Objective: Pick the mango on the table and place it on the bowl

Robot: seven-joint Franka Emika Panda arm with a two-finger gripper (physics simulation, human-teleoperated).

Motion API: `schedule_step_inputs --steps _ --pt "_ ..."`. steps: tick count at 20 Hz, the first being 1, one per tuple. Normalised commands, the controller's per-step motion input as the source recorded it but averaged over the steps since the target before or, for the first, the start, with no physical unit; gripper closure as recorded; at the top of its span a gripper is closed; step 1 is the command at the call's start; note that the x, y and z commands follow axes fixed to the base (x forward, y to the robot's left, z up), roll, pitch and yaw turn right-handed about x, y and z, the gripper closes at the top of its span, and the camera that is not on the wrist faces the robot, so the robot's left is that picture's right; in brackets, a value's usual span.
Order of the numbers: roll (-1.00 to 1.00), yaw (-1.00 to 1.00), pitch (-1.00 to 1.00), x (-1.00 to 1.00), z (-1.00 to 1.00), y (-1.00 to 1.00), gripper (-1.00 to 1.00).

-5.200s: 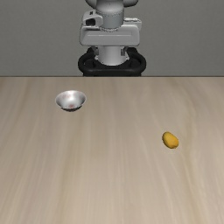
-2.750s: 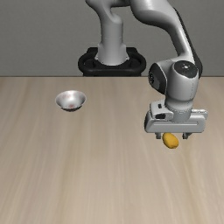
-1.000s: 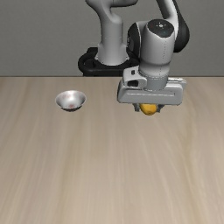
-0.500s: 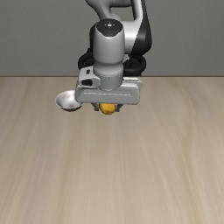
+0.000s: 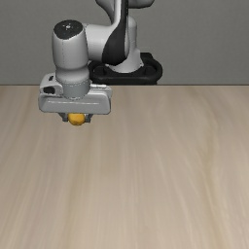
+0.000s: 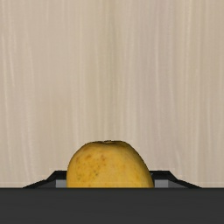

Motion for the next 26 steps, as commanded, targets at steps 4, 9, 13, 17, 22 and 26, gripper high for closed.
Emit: schedule_step_inputs --steps 4,9,13,17,22,26 --pt "0.0 0.0 0.0 -1.0 0.0 0.0 1.0" --pt "0.0 0.0 0.0 -1.0 0.0 0.0 1.0" --pt "0.0 0.0 0.0 -1.0 0.0 0.0 1.0" --pt "0.0 0.0 0.0 -0.5 0.0 -0.25 -1.0" --pt "0.0 0.0 0.0 0.0 0.0 0.0 -1.0" --pt "0.0 0.0 0.0 0.0 0.0 0.0 -1.0"
